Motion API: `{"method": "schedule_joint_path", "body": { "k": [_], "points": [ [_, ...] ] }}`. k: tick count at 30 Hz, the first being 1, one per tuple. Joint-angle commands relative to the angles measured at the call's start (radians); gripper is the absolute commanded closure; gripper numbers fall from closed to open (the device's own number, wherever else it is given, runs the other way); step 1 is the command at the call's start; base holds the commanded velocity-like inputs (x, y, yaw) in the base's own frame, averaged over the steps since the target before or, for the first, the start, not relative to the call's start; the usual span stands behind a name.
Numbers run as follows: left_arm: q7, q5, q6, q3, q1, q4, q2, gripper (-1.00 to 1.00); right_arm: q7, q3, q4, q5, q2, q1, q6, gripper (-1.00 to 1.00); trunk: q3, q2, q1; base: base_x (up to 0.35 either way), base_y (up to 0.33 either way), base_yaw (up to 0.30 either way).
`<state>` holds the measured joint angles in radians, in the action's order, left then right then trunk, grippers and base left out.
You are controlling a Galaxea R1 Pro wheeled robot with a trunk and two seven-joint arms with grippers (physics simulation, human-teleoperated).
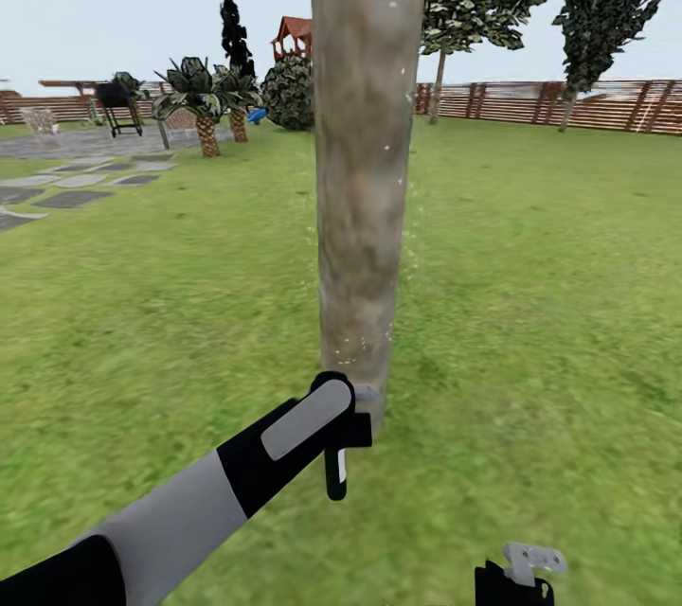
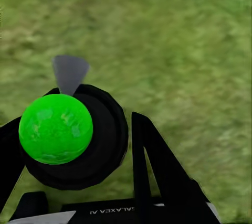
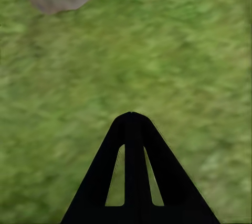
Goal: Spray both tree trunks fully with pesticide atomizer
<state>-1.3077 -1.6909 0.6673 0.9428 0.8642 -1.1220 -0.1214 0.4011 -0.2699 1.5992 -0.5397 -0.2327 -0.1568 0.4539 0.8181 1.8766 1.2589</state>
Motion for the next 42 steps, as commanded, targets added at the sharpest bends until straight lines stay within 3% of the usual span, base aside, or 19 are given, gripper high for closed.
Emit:
{"method": "schedule_joint_path", "body": {
  "k": [1,10,13,14,17,20,24,25,26,30,32,34,36,39,40,41,42],
  "points": [
    [-0.008,-0.003,0.011,0.001,0.000,-0.001,0.000,1.00,0.010,-0.002,0.002,-0.009,-0.001,0.000,0.002,1.00,0.001,0.000,0.000,0.000,0.329,-0.245],
    [-0.021,0.000,0.008,0.000,-0.007,-0.004,-0.002,1.00,0.010,-0.003,0.002,-0.008,0.001,0.000,0.004,1.00,0.001,0.000,0.000,0.000,0.125,-0.112],
    [-0.087,-0.006,0.006,-0.001,-0.007,-0.009,-0.018,1.00,0.010,-0.005,0.002,-0.009,0.002,0.000,0.008,1.00,0.001,0.000,0.000,0.000,0.003,-0.003],
    [-0.137,-0.009,0.006,-0.002,-0.007,-0.019,-0.026,1.00,0.010,-0.005,0.002,-0.009,0.003,0.000,0.009,1.00,0.001,0.000,0.000,0.000,0.001,-0.001],
    [-0.231,-0.020,0.006,-0.002,-0.006,-0.105,-0.036,1.00,0.010,-0.005,0.002,-0.009,0.003,0.000,0.010,1.00,0.001,0.000,0.000,0.000,0.000,0.000],
    [-0.249,-0.029,0.007,0.000,0.004,-0.131,-0.042,1.00,0.010,-0.006,0.002,-0.009,0.003,0.000,0.010,1.00,0.001,0.000,0.000,0.000,0.000,0.000],
    [-0.255,-0.059,0.008,-0.001,0.075,-0.135,-0.047,1.00,0.010,-0.005,0.002,-0.009,0.003,0.000,0.011,1.00,0.001,0.000,0.000,0.000,0.000,0.000],
    [-0.256,-0.079,0.007,-0.001,0.100,-0.133,-0.047,1.00,0.010,-0.005,0.002,-0.009,0.003,0.000,0.011,1.00,0.001,0.000,0.000,0.000,0.000,0.000],
    [-0.256,-0.122,0.006,-0.002,0.149,-0.129,-0.047,1.00,0.010,-0.005,0.002,-0.009,0.003,0.000,0.011,1.00,0.001,0.000,0.000,0.000,0.000,0.000],
    [-0.257,-0.184,0.005,-0.005,0.263,-0.073,-0.048,1.00,0.010,-0.004,0.002,-0.009,0.003,0.000,0.011,1.00,0.001,0.000,0.000,0.000,0.000,0.000],
    [-0.257,-0.266,-0.002,-0.006,0.369,-0.017,-0.048,1.00,0.010,-0.003,0.002,-0.009,0.003,0.000,0.011,1.00,0.001,0.000,0.000,0.000,0.000,0.000],
    [-0.257,-0.309,-0.006,-0.006,0.428,0.014,-0.047,1.00,0.010,-0.003,0.002,-0.009,0.003,0.000,0.011,1.00,0.001,0.000,0.000,0.000,0.000,0.000],
    [-0.256,-0.384,-0.010,-0.008,0.543,0.080,-0.047,1.00,0.010,-0.003,0.002,-0.009,0.003,0.000,0.011,1.00,0.001,0.000,0.000,0.000,0.000,0.000],
    [-0.254,-0.479,-0.010,-0.009,0.642,0.140,-0.045,1.00,0.010,-0.003,0.002,-0.009,0.003,0.000,0.011,1.00,0.001,0.000,0.000,0.000,0.000,0.000],
    [-0.254,-0.494,-0.010,-0.009,0.656,0.146,-0.045,1.00,0.010,-0.003,0.002,-0.009,0.003,0.000,0.011,1.00,0.001,0.000,0.000,0.000,0.000,0.000],
    [-0.254,-0.550,-0.010,-0.010,0.715,0.158,-0.044,1.00,0.010,-0.003,0.002,-0.009,0.003,0.000,0.011,1.00,0.001,0.000,0.000,0.000,0.000,0.000],
    [-0.254,-0.576,-0.010,-0.010,0.748,0.166,-0.043,1.00,0.010,-0.004,0.002,-0.009,0.003,0.000,0.011,1.00,0.001,0.000,0.000,0.000,0.000,0.000]
  ]
}}
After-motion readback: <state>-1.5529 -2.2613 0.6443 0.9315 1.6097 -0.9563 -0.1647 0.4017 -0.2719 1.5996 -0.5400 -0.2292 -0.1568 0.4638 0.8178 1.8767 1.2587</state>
